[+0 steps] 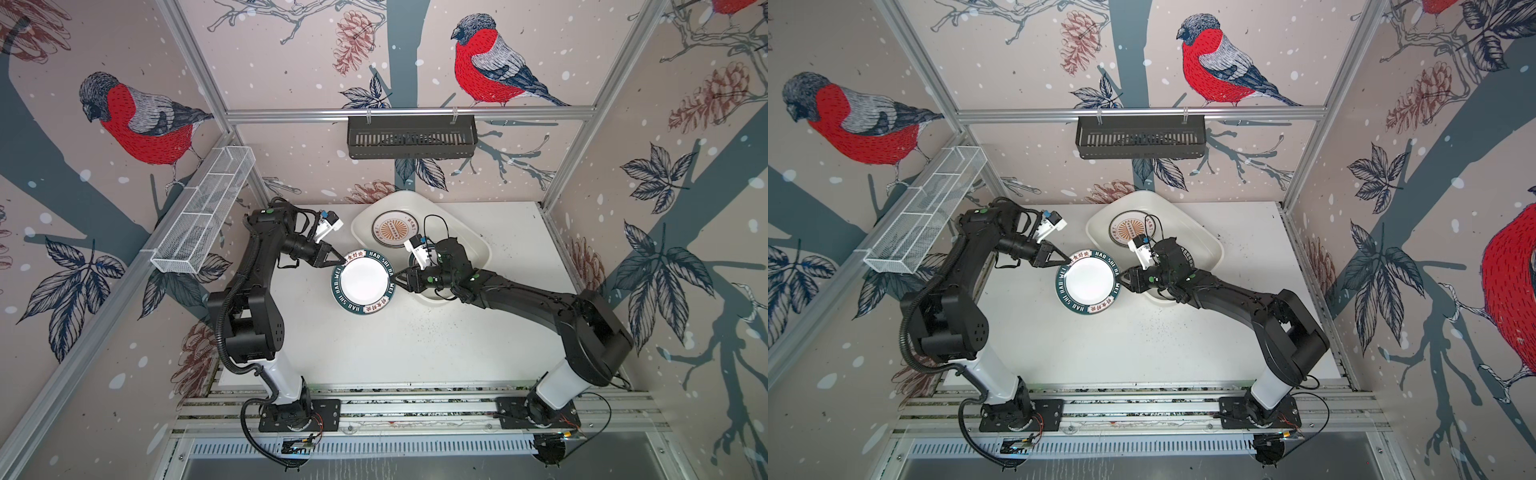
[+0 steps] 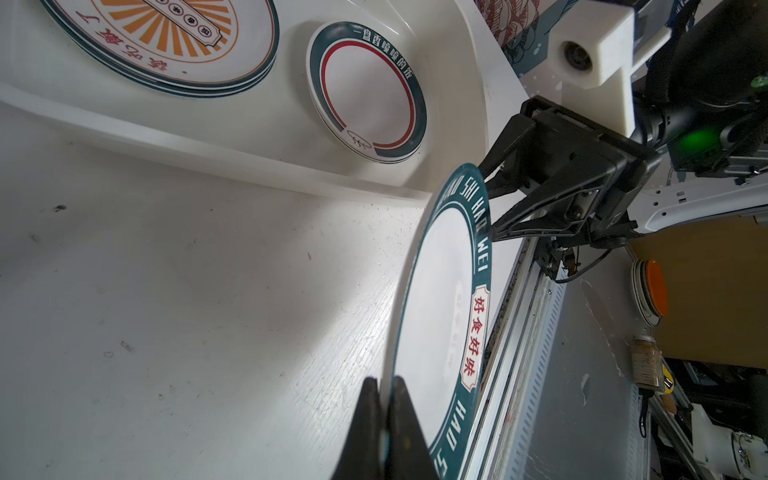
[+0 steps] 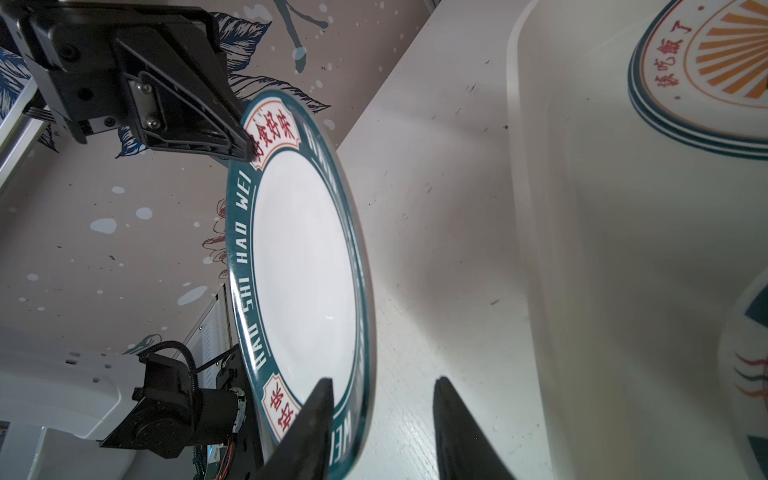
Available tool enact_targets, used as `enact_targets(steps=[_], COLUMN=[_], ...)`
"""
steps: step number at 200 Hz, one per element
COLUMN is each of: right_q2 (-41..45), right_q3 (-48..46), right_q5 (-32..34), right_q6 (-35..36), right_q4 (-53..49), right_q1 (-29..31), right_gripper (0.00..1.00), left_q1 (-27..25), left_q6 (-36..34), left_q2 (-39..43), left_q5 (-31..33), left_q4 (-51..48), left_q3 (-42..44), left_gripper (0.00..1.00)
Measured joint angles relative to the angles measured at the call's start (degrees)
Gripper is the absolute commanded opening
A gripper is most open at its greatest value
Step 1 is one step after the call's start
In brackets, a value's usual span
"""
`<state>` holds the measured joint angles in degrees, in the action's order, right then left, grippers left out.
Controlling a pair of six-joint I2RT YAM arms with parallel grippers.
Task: Place the plates into the plastic bin on the countertop
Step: 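Hold the plate upright with the left gripper while the right gripper grasps its far rim, then open the left gripper and carry the plate over the bin with the right gripper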
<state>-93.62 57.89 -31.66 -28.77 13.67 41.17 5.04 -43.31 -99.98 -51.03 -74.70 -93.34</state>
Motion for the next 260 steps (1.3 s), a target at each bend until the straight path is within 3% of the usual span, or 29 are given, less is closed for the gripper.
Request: enact_targets(steps=[114, 174, 209, 228, 260], right_q2=[-1.4, -1.9, -1.7, -1.2, 1.3], right_q3=[-2.8, -3.8, -4.2, -4.3, -4.6], right_q5=[-5.1, -7.0, -7.7, -7.9, -8.3], right_q6=[-6.5, -8.6, -10.0, -10.0, -10.0], right_q4=[9.3, 12.2, 13.6, 13.6, 12.2], right_q1=[-0.6, -1.5, -2.7, -3.5, -7.0], right_gripper=[0.07, 0.03, 0.03, 0.04, 0.04], left_q1=[-0.4, -0.6, -0.6, -0.6, -0.6], left_q6=[-0.7, -1.0, -0.1, 0.1, 1.4], left_q2=[0.6, 1.0, 1.6, 1.8, 2.8], left_q5=[-1.9, -3.2, -3.7, -3.8, -3.0], left_q4=[-0.1, 0.1, 0.8, 1.2, 2.7], left_q3=[0.7, 1.3, 1.5, 1.5, 0.7], left_gripper=[0.00, 0.33, 0.57, 0.65, 0.70])
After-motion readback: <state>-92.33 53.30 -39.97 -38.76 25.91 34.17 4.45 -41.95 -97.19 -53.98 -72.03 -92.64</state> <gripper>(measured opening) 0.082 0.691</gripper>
